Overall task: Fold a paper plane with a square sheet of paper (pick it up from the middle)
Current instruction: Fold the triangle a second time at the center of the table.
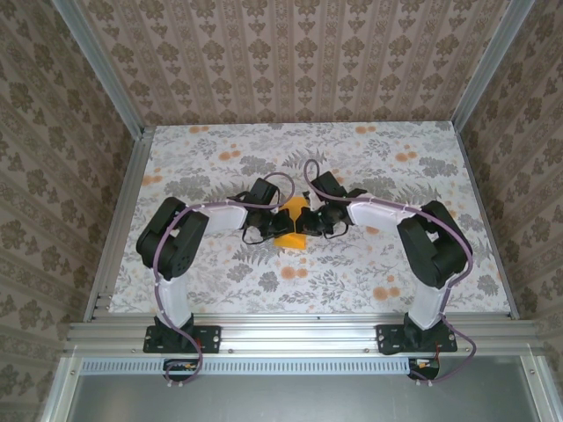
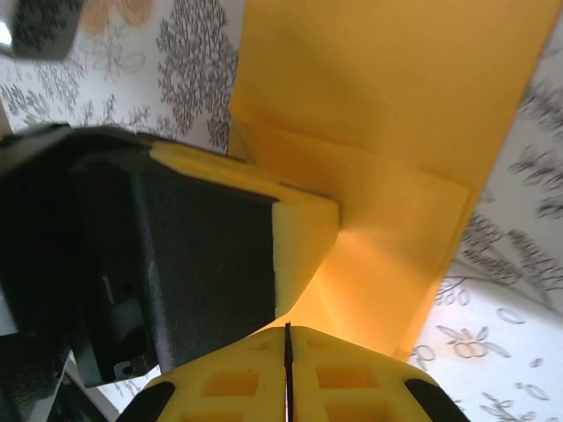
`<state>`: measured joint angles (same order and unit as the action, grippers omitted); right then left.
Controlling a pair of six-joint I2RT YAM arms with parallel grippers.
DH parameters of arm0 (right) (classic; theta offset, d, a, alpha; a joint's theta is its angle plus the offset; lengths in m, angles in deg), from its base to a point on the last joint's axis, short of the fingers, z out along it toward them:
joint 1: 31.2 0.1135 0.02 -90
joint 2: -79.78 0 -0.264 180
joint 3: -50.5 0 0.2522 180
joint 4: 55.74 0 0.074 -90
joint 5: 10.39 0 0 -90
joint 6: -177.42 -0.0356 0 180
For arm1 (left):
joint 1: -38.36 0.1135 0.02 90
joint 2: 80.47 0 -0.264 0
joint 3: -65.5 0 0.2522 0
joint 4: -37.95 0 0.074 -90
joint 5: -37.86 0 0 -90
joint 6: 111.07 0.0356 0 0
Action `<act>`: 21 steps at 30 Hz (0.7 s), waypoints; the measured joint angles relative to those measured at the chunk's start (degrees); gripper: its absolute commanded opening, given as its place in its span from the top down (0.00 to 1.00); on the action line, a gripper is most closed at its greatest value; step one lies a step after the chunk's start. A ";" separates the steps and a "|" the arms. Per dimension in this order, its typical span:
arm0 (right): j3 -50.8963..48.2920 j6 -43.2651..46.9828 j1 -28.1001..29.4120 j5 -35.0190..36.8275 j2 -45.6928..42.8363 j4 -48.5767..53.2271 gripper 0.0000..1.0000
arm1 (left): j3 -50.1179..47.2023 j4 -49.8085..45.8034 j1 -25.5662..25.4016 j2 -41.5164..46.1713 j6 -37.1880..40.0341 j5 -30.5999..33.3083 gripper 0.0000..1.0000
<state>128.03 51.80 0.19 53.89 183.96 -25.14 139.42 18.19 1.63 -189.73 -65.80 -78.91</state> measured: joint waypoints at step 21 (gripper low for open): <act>-6.51 -0.39 0.00 -1.33 -1.42 0.74 0.90 | 0.22 -0.02 -0.33 -0.17 -0.02 -0.37 0.94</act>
<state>121.52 51.41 0.19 52.56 182.54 -24.40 139.64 18.17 1.30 -189.90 -65.82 -79.28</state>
